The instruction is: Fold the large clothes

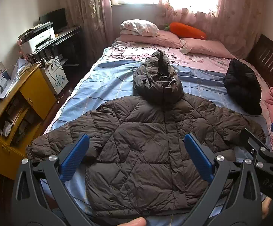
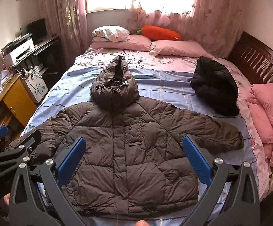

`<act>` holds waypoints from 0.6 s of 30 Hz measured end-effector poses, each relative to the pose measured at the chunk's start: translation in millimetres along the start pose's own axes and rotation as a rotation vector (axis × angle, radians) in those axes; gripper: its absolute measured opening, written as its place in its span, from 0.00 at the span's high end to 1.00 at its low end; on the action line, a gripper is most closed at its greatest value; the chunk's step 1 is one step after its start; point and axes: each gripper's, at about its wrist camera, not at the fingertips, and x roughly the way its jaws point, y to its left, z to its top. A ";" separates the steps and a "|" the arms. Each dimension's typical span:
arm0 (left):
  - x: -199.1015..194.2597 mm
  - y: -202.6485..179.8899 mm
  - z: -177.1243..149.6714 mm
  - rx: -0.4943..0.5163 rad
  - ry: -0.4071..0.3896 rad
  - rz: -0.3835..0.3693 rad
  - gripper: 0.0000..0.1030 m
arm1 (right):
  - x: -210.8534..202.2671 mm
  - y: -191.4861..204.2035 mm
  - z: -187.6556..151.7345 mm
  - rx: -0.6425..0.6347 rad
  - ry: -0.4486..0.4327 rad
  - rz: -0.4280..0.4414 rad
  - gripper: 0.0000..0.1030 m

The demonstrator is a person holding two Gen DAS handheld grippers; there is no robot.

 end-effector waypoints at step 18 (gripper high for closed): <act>-4.3 -1.7 -0.3 0.016 -0.010 0.016 0.02 | -10.5 4.9 1.9 -0.017 -0.022 -0.014 0.01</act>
